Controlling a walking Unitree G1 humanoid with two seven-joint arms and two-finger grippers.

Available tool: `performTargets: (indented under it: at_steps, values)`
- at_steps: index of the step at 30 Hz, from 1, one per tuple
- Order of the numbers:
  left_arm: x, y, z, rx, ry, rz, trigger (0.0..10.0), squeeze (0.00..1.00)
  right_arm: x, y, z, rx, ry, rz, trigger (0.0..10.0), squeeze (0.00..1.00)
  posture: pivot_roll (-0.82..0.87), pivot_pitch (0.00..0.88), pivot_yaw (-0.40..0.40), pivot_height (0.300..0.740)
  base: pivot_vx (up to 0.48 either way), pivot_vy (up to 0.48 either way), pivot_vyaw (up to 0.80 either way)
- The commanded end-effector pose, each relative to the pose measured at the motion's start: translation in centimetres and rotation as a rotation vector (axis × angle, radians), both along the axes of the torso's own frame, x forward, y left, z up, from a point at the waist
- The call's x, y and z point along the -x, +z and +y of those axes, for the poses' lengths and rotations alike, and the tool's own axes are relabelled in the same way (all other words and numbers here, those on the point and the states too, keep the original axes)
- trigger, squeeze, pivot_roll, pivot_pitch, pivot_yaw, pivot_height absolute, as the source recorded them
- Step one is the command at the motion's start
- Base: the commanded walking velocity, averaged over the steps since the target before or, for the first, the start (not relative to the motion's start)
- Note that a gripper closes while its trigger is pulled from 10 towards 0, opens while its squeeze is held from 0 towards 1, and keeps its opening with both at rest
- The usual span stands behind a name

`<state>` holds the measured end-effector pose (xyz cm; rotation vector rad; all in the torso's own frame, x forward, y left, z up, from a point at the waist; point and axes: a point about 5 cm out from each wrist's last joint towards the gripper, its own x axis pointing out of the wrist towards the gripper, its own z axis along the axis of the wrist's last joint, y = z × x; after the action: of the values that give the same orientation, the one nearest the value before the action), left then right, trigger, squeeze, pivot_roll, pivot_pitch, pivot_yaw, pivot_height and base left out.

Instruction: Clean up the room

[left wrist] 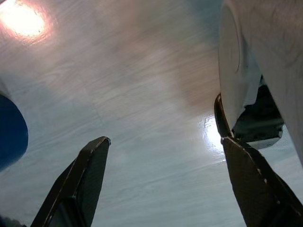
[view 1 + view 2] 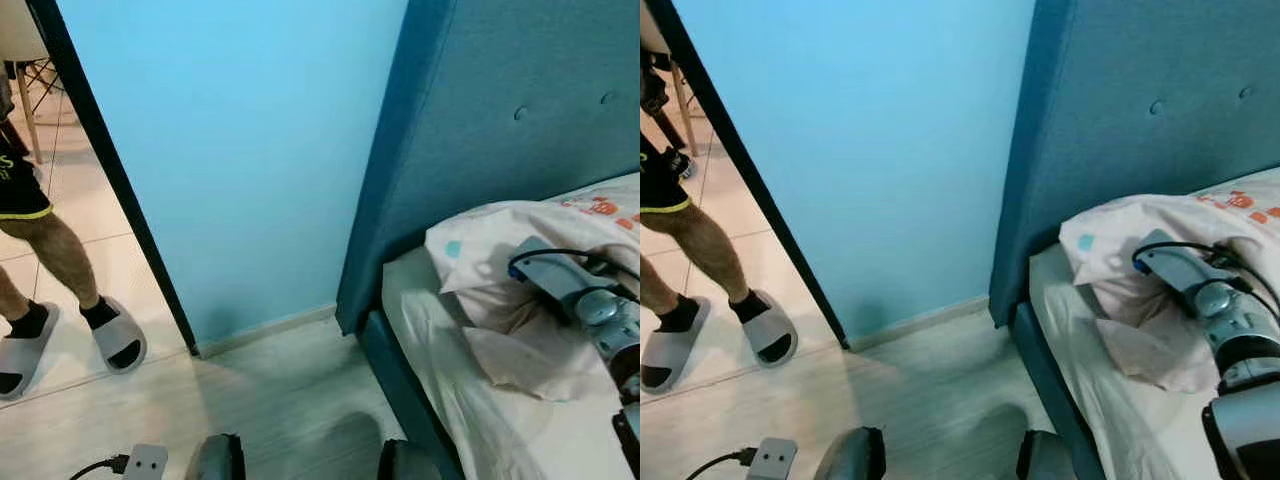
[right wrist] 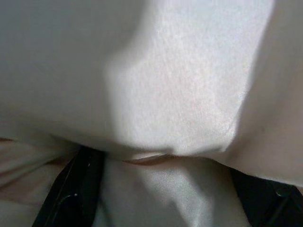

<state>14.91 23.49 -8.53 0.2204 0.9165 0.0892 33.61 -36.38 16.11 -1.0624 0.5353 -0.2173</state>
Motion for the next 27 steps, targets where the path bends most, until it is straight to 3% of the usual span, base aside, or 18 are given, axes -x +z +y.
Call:
performTargets:
  at_steps: [1,7,9,11,12,14,23,27]
  values:
    - [1.1,-0.3,0.3,0.003,0.009,0.025,10.0,0.0,0.6,1.0,-1.5,0.032,-0.055,-0.022,10.0,0.0,0.1,0.209,-0.103,0.575,0.0,0.0,0.0]
    - [1.4,-0.5,0.0,0.008,0.007,0.031,10.0,0.0,0.3,-0.7,0.0,-0.011,0.001,0.013,10.0,0.0,0.1,0.211,-0.103,0.575,0.0,0.0,0.0]
    - [1.4,-0.6,-0.2,0.011,-0.001,0.033,10.0,0.0,-0.1,-2.6,2.2,-0.121,0.09,0.066,10.0,0.0,0.1,0.213,-0.101,0.575,0.0,0.0,0.0]
    - [1.4,-0.6,-0.3,0.011,-0.003,0.033,10.0,0.0,-0.2,-3.2,2.9,-0.17,0.116,0.079,10.0,0.0,0.1,0.208,-0.099,0.575,0.0,0.0,0.0]
    - [1.3,-0.5,-0.3,0.011,-0.009,0.034,10.0,0.0,-0.2,-4.6,4.4,-0.295,0.175,0.138,10.0,0.0,0.1,0.203,-0.095,0.575,0.0,0.0,0.0]
    - [1.2,-0.5,-0.3,0.01,-0.011,0.034,10.0,0.0,-0.1,-5.3,5.1,-0.359,0.21,0.184,10.0,0.0,0.1,0.201,-0.095,0.575,0.0,0.0,0.0]
    - [0.9,-0.4,0.0,0.008,-0.016,0.041,10.0,0.0,0.3,-4.3,4.3,-0.431,0.256,0.293,10.0,0.0,0.08,0.165,-0.092,0.575,0.0,0.0,0.0]
    - [0.7,-0.4,-0.1,0.012,-0.017,0.05,10.0,0.0,0.8,-3.7,4.3,-0.557,0.35,0.409,10.0,0.0,0.07,0.148,-0.092,0.575,0.0,0.0,0.0]
